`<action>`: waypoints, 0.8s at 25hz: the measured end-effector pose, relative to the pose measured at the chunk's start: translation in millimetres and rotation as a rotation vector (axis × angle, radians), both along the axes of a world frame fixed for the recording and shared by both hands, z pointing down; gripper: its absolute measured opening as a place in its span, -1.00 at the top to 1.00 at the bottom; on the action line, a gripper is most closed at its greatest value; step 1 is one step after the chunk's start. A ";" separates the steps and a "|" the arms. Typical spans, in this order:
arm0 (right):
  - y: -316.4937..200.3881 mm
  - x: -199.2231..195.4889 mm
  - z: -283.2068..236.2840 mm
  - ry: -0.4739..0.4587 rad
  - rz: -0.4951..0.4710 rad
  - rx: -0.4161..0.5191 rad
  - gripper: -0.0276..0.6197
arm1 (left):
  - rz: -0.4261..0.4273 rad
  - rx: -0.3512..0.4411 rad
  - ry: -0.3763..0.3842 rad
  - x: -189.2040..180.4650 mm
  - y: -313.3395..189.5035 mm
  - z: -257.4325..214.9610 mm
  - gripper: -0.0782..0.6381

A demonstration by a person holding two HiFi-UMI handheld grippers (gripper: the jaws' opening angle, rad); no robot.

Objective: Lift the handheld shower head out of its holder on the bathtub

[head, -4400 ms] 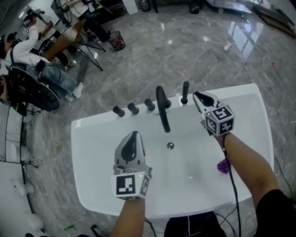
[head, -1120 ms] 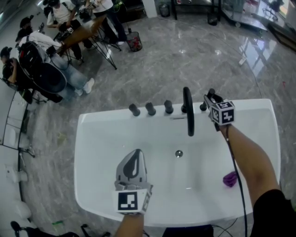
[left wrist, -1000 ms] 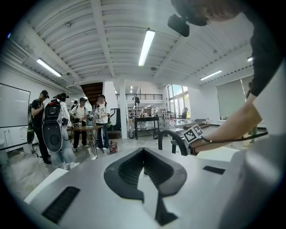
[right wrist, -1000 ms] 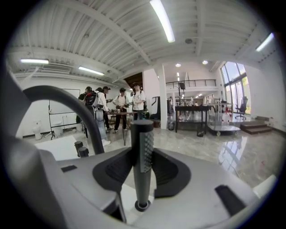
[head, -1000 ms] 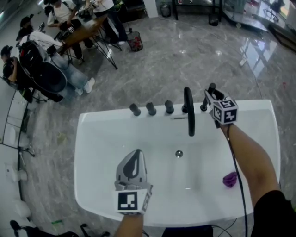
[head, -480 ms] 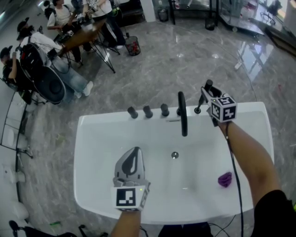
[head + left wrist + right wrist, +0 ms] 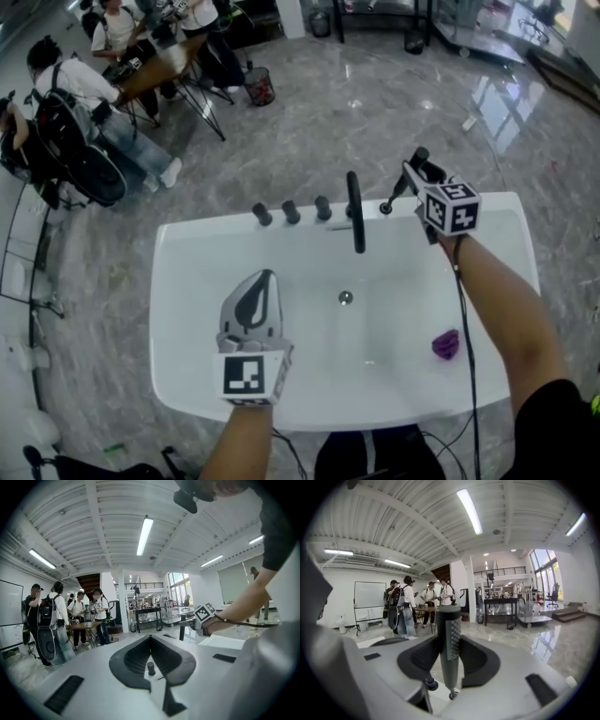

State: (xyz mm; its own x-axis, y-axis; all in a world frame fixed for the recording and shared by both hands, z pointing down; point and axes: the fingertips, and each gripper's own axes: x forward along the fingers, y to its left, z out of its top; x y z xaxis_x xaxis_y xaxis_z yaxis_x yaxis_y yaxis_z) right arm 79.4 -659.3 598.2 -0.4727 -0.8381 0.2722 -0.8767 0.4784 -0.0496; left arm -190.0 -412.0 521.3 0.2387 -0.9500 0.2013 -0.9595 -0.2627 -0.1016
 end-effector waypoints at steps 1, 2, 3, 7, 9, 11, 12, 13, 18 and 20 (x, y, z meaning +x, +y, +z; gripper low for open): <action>2.7 0.8 -5.6 0.002 0.000 0.004 0.46 | 0.002 0.004 0.005 0.4 -0.5 -4.2 0.76; 5.8 2.0 -11.2 0.000 0.002 0.006 0.46 | 0.003 0.006 0.012 0.8 -0.5 -8.0 0.76; 9.6 3.4 -16.9 -0.006 0.006 0.005 0.46 | 0.004 0.005 0.019 1.2 0.3 -11.6 0.76; 28.6 9.1 -36.1 -0.023 0.027 -0.003 0.46 | 0.007 -0.001 0.028 -0.8 12.5 -23.6 0.76; 36.4 13.0 -46.0 -0.020 0.035 -0.004 0.46 | 0.011 -0.003 0.016 -2.1 17.3 -29.2 0.76; 43.1 16.6 -59.4 -0.023 0.044 0.000 0.46 | 0.013 0.003 0.002 -5.0 18.3 -37.6 0.76; 46.1 17.5 -67.3 -0.023 0.046 0.005 0.46 | 0.017 0.010 -0.009 -6.5 17.4 -43.1 0.76; 49.0 17.6 -75.5 -0.021 0.047 0.011 0.46 | 0.025 0.020 -0.022 -7.5 16.1 -49.4 0.76; 63.3 19.5 -113.8 -0.016 0.064 0.022 0.47 | 0.061 0.049 -0.034 -0.5 13.7 -81.5 0.76; 67.4 18.0 -125.9 -0.008 0.065 0.030 0.46 | 0.068 0.065 -0.021 0.9 11.6 -92.1 0.76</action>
State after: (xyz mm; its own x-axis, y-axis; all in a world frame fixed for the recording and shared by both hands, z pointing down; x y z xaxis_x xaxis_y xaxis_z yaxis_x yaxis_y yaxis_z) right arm 97.5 -591.9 472.3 -0.4191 -0.8748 0.2431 -0.9056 0.4220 -0.0431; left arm -189.0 -400.5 429.2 0.2992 -0.9430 0.1455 -0.9373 -0.3190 -0.1405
